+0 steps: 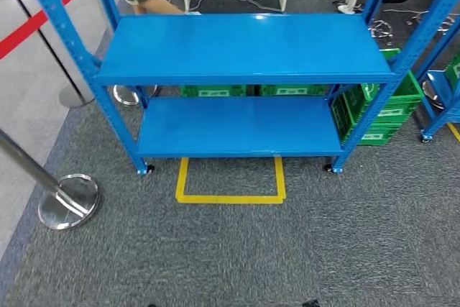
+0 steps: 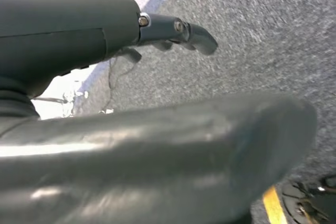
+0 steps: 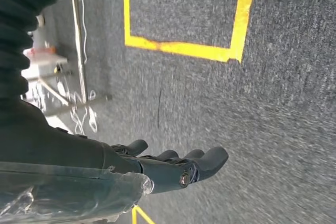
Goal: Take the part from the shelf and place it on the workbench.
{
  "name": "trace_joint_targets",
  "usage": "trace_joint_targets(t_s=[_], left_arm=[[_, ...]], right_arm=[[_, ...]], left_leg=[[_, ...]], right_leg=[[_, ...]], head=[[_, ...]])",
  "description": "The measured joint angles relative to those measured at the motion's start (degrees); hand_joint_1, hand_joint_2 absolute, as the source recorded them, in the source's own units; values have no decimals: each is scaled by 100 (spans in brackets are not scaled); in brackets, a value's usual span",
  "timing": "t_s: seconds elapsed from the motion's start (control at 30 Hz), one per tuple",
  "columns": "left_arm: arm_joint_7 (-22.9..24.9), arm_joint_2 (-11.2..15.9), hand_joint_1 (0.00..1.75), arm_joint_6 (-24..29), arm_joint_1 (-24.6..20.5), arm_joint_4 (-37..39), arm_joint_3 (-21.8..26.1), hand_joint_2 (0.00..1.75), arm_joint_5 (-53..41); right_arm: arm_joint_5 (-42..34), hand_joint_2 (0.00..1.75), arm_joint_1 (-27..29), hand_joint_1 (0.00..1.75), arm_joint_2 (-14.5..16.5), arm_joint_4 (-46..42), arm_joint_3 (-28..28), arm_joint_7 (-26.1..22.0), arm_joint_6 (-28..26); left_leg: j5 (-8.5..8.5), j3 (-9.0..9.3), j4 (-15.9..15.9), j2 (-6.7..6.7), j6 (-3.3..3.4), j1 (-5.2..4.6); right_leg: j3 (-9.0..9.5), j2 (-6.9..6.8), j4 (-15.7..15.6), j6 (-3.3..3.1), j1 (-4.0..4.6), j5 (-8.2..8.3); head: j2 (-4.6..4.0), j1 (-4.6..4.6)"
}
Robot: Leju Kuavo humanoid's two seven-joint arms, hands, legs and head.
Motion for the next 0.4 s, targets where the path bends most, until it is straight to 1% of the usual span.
trace_joint_targets(t_s=[0.03,0.07,0.1,0.13,0.17,0.2,0.23,0.27,0.3,0.33,0.37,0.4], left_arm=[[0,-5,0,1,-11,0,0,0,-3],[0,-9,0,1,-15,0,0,0,-5],[0,-12,0,1,-13,0,0,0,-8],[1,-11,0,0,-9,0,0,0,-8],[1,-12,0,-1,-6,0,0,0,-8],[1,-13,0,-1,-5,0,0,0,-8],[1,-10,0,0,-7,0,0,0,-8],[1,-7,0,1,-10,0,0,0,-8],[1,-3,0,1,-12,0,0,0,-10],[1,1,0,2,-12,0,0,0,-11],[2,3,0,2,-11,0,0,0,-13],[3,3,0,2,-10,0,0,0,-15]], right_arm=[[31,175,12,0,0,0,1,57,-20],[55,175,28,0,0,0,2,116,-33],[72,175,44,0,0,0,3,168,-44],[85,175,58,0,0,0,4,208,-51],[92,175,68,0,0,0,4,226,-55],[94,175,70,0,0,0,5,235,-60],[97,175,65,0,3,1,5,241,-66],[109,175,57,0,8,2,7,252,-73],[131,175,52,0,14,3,10,277,-86],[159,175,49,0,19,4,15,311,-111],[190,175,53,0,22,4,26,352,-143],[205,175,56,0,22,4,31,375,-162]], left_leg=[[-3,-1,0,-32,13,3],[-6,0,0,-68,18,4],[-9,5,1,-104,18,6],[-12,11,4,-140,14,10],[-17,21,8,-172,1,17],[-26,31,16,-199,-22,26],[-40,32,34,-220,-53,23],[-60,23,63,-233,-49,14],[-67,6,86,-239,1,-5],[-64,-12,102,-241,81,-26],[-55,-24,106,-241,175,-37],[-41,-27,100,-240,228,-43]], right_leg=[[-202,83,398,20,-7,-171],[-390,118,748,35,-14,-286],[-511,131,939,47,-22,-299],[-525,132,898,57,-31,-190],[-423,132,625,67,-46,16],[-251,135,221,83,-67,246],[-86,153,-158,93,-81,402],[43,174,-437,60,-98,502],[104,195,-578,28,-110,532],[113,213,-610,-14,-111,526],[115,218,-618,-57,-112,544],[111,218,-620,-56,-110,547]], head=[[0,16],[0,23],[0,23],[0,23],[0,24],[0,24],[0,29],[0,31],[0,22],[0,13],[0,1],[0,-9]])
